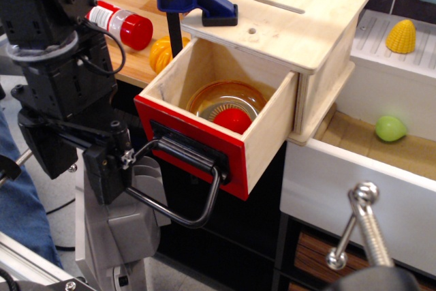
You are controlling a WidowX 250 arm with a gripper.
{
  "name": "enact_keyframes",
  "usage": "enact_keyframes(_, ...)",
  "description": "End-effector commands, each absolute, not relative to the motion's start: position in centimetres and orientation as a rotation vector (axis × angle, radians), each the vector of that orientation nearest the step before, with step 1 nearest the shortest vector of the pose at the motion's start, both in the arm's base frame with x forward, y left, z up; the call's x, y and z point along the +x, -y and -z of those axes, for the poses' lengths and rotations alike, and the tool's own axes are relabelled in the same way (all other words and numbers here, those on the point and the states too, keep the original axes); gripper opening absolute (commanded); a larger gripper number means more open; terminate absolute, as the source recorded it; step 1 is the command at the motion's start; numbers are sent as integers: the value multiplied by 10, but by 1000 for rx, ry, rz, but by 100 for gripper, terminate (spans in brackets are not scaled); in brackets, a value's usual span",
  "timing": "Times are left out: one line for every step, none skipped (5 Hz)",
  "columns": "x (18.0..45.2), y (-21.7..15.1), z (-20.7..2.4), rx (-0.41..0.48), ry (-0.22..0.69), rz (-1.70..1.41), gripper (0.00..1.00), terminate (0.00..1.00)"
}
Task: Close drawer of box
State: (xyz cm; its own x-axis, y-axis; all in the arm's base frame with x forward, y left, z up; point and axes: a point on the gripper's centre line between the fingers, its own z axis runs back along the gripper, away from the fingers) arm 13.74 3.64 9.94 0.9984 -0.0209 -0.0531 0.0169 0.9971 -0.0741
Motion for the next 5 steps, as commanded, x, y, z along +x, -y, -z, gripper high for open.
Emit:
enact_keyframes(137,-36,-99,-74,-54,19,100,0)
enact_keyframes(153,-32,-86,-119,-47,76,100,0)
enact_keyframes(168,-34,-83,-126,-13,65,100,0)
enact_keyframes(189,-37,-82,-121,29,40,100,0)
enact_keyframes(209,-36,-84,-107,70,15,100,0)
